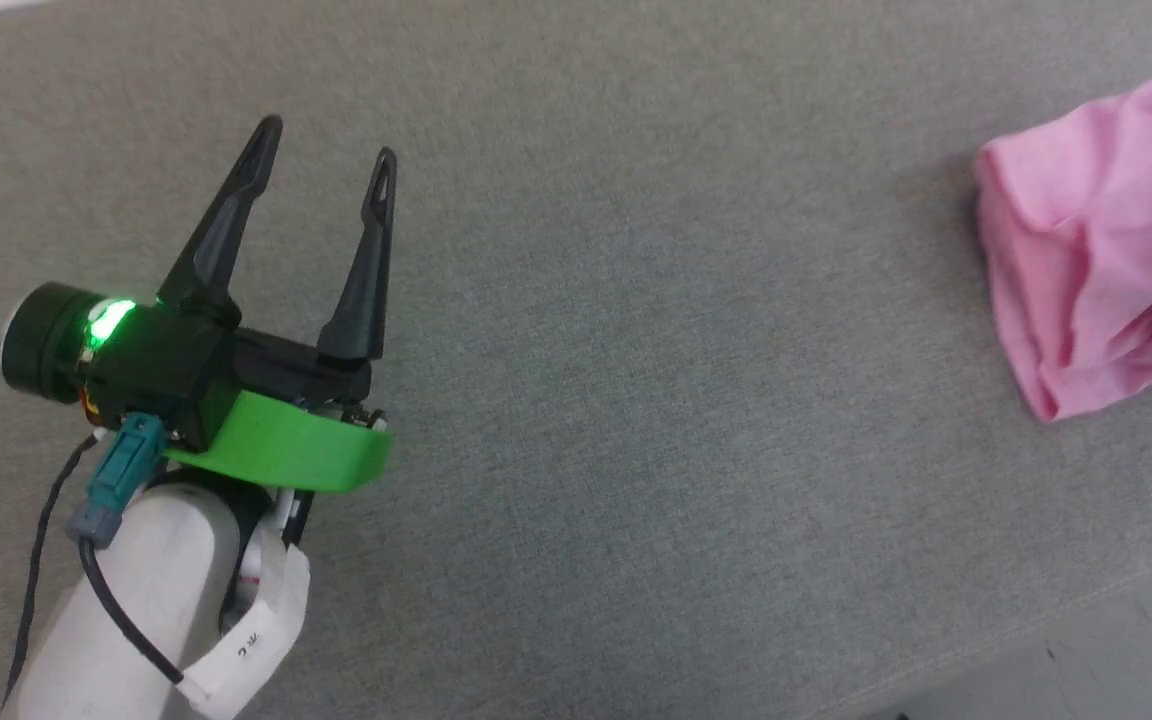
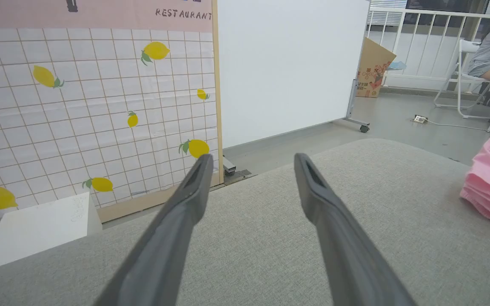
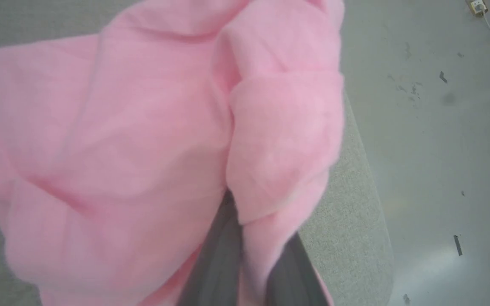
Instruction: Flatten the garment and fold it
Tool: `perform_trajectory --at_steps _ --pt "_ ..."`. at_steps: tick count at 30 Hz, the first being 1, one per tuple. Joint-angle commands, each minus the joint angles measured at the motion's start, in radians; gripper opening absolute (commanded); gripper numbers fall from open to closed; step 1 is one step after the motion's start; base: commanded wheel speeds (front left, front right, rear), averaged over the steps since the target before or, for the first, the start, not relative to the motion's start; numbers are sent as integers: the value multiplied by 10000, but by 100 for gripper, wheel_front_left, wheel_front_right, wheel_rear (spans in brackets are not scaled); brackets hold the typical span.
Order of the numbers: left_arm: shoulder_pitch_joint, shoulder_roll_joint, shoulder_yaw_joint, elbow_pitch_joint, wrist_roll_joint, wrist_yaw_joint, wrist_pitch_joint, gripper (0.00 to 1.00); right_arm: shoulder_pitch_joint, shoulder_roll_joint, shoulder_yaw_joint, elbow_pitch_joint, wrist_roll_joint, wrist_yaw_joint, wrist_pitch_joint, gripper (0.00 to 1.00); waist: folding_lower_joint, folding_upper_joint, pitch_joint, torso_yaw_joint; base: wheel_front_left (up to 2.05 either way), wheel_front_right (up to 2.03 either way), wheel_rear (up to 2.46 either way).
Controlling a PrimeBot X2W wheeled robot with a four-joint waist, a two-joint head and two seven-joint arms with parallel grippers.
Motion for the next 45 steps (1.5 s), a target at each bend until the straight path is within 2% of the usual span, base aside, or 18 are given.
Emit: perform_trajectory --at_steps 1,8,9,10,11,13,19,26,33,40,45 --pt "-273 95 -33 -35 193 -86 39 100 -288 37 -276 283 -257 -15 -298 0 -1 74 1131 -185 0 0 0" --pt "-680 67 -204 0 274 -179 74 100 -854 321 -1403 1367 -1336 -15 -1601 0 -1 74 1529 14 0 0 0" --pt "-707 72 -210 31 270 -186 66 100 -909 419 -1493 1520 -1493 -15 -1760 28 -1 74 1549 32 0 0 0" --pt "-724 71 -216 56 268 -186 57 100 -951 498 -1549 1615 -1610 -15 -1921 80 -1 74 1556 46 0 0 0" --pt "-736 67 -220 85 264 -179 44 100 -1001 569 -1645 1740 -1773 -15 -2127 100 -1 74 1553 57 0 0 0" --pt "-706 46 -217 225 205 -154 -57 100 -1124 633 -2144 2112 -2604 -15 -3034 100 -1 74 1373 88 0 0 0" --pt "-65 25 -84 579 -39 43 -313 100 -1120 706 -2658 2258 -3783 -15 -4141 100 -1 74 530 -76 0 0 0" --pt "1013 -227 137 1075 -459 426 -890 100 -319 745 -2759 1554 -4498 -15 -5167 100 -1 74 -988 115 0 0 0" --pt "1979 -442 330 1466 -730 775 -1279 100 1574 1152 -2452 -33 -4089 -15 -5390 100 -1 74 -2286 690 0 0 0" --pt "2628 -509 481 1793 -858 938 -1500 100 3739 1994 -2182 -2368 -3172 -15 -4733 100 -1 74 -3033 1434 0 0 0" --pt "2858 -556 670 2073 -952 1006 -1608 100 4592 2572 -1819 -3939 -2777 -15 -4376 100 -1 74 -3267 1911 0 0 0"
